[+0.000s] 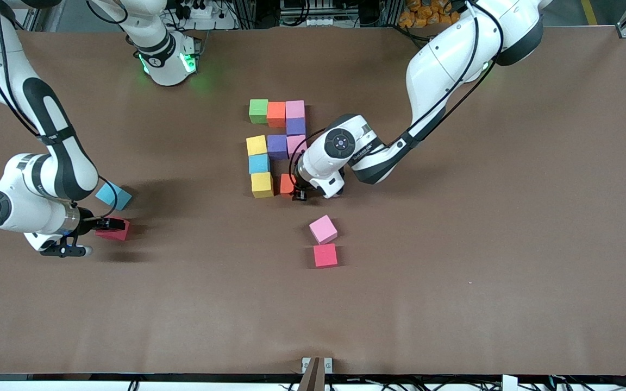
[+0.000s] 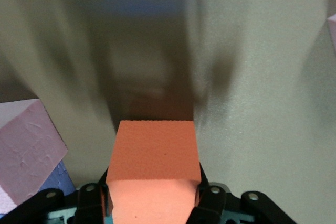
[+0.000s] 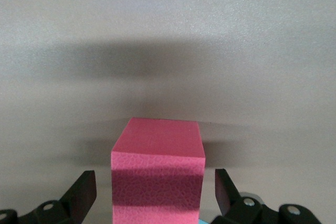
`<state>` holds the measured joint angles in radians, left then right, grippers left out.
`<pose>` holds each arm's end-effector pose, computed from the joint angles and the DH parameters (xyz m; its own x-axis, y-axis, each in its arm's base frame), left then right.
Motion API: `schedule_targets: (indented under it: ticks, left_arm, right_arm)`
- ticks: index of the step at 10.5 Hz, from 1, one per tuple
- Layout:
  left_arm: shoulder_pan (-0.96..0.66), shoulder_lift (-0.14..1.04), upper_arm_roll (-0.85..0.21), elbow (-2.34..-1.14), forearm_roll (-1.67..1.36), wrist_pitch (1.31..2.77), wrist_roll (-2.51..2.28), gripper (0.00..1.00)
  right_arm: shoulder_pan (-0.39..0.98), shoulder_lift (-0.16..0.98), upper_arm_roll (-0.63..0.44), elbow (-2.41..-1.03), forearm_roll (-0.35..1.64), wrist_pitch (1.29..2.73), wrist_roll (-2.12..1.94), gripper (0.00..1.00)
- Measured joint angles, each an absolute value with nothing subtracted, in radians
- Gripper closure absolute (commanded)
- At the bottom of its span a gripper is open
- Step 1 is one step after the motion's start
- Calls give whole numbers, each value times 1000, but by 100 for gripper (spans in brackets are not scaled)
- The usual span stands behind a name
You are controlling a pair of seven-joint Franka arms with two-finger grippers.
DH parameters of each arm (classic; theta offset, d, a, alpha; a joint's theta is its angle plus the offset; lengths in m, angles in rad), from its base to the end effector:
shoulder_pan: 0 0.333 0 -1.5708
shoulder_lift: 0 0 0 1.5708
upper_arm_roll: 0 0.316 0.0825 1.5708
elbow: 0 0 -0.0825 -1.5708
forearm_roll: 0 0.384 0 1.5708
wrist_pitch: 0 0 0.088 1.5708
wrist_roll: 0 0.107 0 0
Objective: Form number 2 with 11 blocks
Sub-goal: 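Set the orange cube below the yellow cube with the left gripper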
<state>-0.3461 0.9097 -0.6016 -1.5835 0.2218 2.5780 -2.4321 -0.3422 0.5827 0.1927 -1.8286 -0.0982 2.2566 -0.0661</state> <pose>0.4731 -0.5380 0.1918 -0.0002 0.9282 -0.3722 0.9964 -0.0316 -0.0792 0.6237 -0.1031 0.2070 0.9899 -0.0355 -0.1374 -0.0425 -0.9979 -0.0484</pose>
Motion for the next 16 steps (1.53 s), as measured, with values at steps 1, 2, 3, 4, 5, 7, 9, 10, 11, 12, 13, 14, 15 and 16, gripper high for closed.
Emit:
schedule_targets:
  ticks: [1,2,3,4,5,7,9,10,11,12,13,14,15,16]
  left_arm:
    - [-346,910,-602,-1584,220,2578,-2437,100]
    - [-346,910,-602,-1583,216,2579,-2444,100]
    - [-346,910,-603,-1582,214,2579,-2459,100]
    - [-349,910,-604,-1582,214,2579,-2473,100]
    - [-356,910,-604,-1582,214,2578,-2477,100]
    - [-371,910,-604,-1581,213,2578,-2482,100]
    - [-376,911,-604,-1575,212,2578,-2482,100]
    - [-376,913,-603,-1568,211,2578,-2482,100]
    - [-376,916,-602,-1561,210,2578,-2482,100]
    - [-376,921,-601,-1549,209,2578,-2482,100]
    - [-376,927,-600,-1540,209,2578,-2482,100]
    - [-378,934,-600,-1533,209,2578,-2482,100]
    - [-384,941,-600,-1526,209,2578,-2482,100]
    - [-390,946,-599,-1520,209,2578,-2482,100]
  right_arm:
    - [-342,583,193,-1829,-98,2257,-66,0]
    - [-342,583,193,-1829,-98,2257,-66,0]
    - [-342,583,193,-1829,-98,2257,-66,0]
    - [-342,583,193,-1829,-98,2257,-66,0]
    - [-342,583,193,-1829,-98,2257,-66,0]
    - [-342,583,193,-1829,-98,2257,-66,0]
    - [-342,583,194,-1829,-98,2257,-66,0]
    - [-342,583,194,-1829,-98,2257,-66,0]
    - [-342,583,194,-1829,-98,2257,-66,0]
    - [-341,583,194,-1829,-98,2257,-66,0]
    - [-341,583,194,-1829,-98,2257,-66,0]
    - [-341,583,194,-1829,-98,2257,-66,0]
    - [-341,583,194,-1829,-98,2257,-66,0]
    - [-341,583,194,-1829,-98,2257,-66,0]
